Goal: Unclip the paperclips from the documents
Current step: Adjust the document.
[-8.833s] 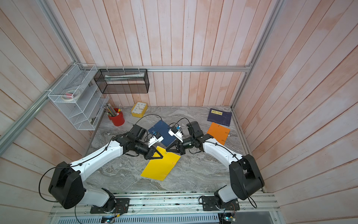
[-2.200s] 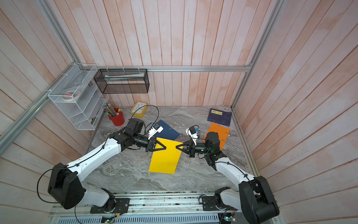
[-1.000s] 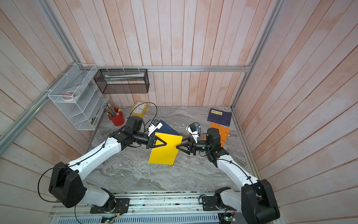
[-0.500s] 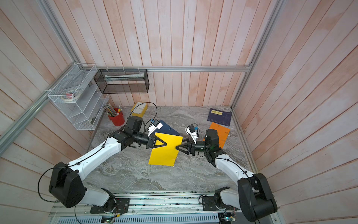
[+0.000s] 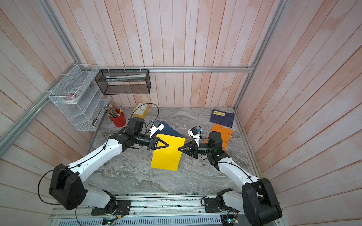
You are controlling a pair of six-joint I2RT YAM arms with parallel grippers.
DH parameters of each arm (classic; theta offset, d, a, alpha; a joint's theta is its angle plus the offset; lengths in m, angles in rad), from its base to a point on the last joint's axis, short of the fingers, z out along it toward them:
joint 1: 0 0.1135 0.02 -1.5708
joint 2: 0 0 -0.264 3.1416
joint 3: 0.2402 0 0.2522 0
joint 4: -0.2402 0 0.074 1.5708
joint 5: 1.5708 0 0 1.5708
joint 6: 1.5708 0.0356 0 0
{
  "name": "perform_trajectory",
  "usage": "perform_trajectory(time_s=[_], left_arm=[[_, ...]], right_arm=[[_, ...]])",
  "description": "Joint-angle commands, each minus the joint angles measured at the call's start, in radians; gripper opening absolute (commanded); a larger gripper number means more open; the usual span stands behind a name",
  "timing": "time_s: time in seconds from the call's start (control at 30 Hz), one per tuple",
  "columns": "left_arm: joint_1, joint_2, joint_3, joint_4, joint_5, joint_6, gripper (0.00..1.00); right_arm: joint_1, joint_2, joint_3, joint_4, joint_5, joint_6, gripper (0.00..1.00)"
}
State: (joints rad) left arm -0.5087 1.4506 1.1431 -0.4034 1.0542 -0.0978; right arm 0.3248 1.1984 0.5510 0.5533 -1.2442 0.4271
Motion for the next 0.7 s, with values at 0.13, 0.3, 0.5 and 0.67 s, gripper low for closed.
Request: perform_trajectory(time_s=[0.13, 0.3, 0.5, 0.67], left_arm=[[0.006, -0.031, -0.027, 0.009, -0.002, 0.015, 0.0], [0.006, -0.033, -0.032, 0.002, -0.008, 0.015, 0.0], [0.007, -0.045, -0.04, 0.009, -0.014, 0.014, 0.0], [0.009, -0.052, -0.045, 0.012, -0.015, 0.015, 0.0]], right_arm=[[-0.001, -0.011, -0.018, 0.029, -0.029, 0.023, 0.09], [-0.007, -0.016, -0.029, 0.055, -0.033, 0.049, 0.06], [-0.008, -0.01, -0.032, 0.057, -0.039, 0.055, 0.04], [-0.01, -0.009, -0.031, 0.048, -0.031, 0.053, 0.04]])
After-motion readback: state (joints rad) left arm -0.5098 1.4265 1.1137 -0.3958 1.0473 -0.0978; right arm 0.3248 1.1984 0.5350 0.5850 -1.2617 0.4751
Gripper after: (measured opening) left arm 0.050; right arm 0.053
